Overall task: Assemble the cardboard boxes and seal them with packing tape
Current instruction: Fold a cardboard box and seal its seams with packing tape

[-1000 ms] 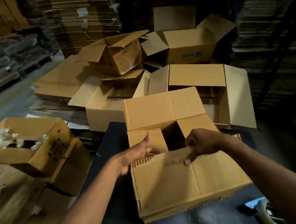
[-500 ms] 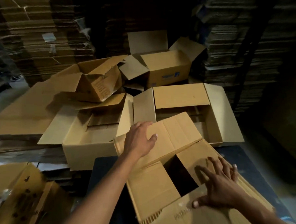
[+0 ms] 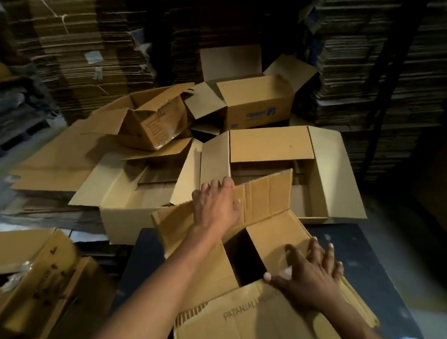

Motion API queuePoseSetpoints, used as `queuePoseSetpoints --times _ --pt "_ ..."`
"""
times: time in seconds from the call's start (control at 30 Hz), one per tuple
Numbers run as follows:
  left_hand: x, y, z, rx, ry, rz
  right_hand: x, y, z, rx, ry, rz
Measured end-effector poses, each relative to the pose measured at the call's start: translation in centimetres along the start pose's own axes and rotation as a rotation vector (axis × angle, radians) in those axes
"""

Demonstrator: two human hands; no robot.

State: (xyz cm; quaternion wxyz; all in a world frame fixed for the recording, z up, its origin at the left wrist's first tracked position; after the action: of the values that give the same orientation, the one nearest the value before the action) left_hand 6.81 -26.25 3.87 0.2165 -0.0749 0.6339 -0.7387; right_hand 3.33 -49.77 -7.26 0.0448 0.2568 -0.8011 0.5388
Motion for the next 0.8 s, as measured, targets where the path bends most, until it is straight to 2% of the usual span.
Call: queuePoseSetpoints --times 0.1,0.2,0.3,0.43,0.5,0.57,0.6,0.67,0.73,0.8 --pt "7.6 1.2 0.9 0.081 0.052 -0.005 0.7 -0.5 3.4 -0.087 -0.019 0.085" --pt "14.3 5.3 1.9 0.042 0.041 -0.175 1.5 -1.1 6.9 -0.207 -0.041 0.186" --pt "18.6 9.7 2.3 -0.049 -0.002 -0.316 2.4 -1.2 9.1 -0.371 -0.069 0.122" --pt "19.9 11.7 2.4 -0.074 -0.019 -0.233 3.4 -1.8 10.6 -0.541 -0.165 0.112" --pt "19.7 11.4 2.7 -0.071 -0.022 -0.203 3.4 -1.9 13.0 -0.613 -0.158 0.179" --pt "19.3 11.2 3.0 -0.097 -0.032 -0.201 3.4 -0.8 17.5 -0.48 -0.141 0.221" --pt "19.2 11.1 3.1 -0.107 -0.047 -0.208 3.4 0.1 19.9 -0.327 -0.12 0.162" --pt "19.1 11.3 3.3 -0.099 -0.078 -0.187 4.6 1.6 23.9 0.012 -0.026 -0.064" --pt "19.2 11.4 3.4 -0.089 -0.076 -0.15 5.9 2.4 26.2 0.168 0.003 -0.253" --pt "19.4 11.4 3.3 -0.066 -0.068 -0.106 6.5 3.5 27.7 0.22 -0.017 -0.312"
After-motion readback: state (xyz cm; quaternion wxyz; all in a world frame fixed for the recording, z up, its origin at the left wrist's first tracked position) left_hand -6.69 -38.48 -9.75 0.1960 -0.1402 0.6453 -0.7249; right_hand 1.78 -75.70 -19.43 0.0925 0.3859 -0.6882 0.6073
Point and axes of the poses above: each hand's wrist, its own x-axis away from the middle knuckle, its own y-axis out of the palm, z = x × y, the point moved 2 cm from there along -x, towards the middle knuckle, and after that the axes turned 13 degrees about -y, right-handed, at the moved point
